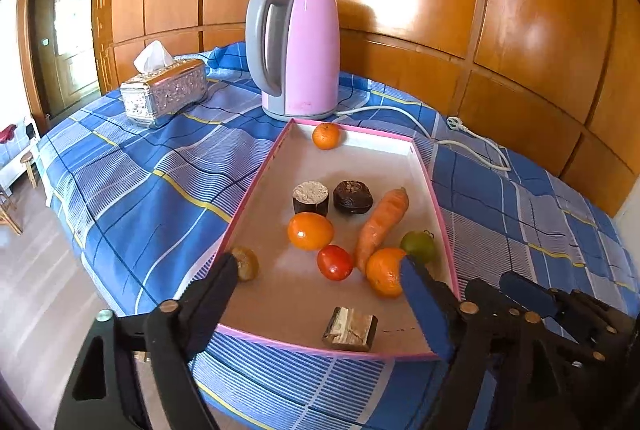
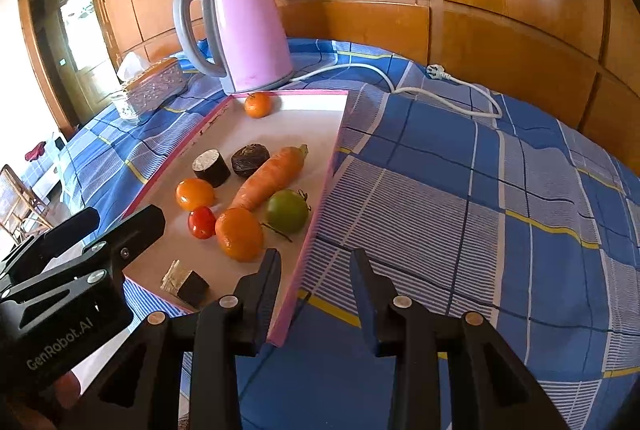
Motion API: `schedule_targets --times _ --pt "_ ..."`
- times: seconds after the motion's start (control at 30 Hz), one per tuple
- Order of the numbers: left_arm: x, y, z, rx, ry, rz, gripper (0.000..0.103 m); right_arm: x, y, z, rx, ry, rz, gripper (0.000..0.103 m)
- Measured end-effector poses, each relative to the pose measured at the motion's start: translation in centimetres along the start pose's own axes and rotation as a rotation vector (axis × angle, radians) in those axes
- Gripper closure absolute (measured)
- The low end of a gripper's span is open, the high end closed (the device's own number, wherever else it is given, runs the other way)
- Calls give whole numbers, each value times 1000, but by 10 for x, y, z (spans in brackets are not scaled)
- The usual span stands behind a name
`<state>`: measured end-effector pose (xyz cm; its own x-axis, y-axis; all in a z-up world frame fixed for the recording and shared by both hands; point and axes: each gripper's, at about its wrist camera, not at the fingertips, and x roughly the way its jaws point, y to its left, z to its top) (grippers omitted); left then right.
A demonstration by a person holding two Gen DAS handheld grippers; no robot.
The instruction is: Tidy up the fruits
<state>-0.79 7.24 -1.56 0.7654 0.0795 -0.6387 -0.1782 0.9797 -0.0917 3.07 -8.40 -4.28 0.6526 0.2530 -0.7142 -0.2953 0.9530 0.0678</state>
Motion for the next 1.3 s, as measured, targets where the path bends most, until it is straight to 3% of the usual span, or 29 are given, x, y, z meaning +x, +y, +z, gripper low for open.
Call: schedule_targets --times 1.3 --pt "-1 7 0 -16 5 9 6 -2 9 -3 -42 -2 8 67"
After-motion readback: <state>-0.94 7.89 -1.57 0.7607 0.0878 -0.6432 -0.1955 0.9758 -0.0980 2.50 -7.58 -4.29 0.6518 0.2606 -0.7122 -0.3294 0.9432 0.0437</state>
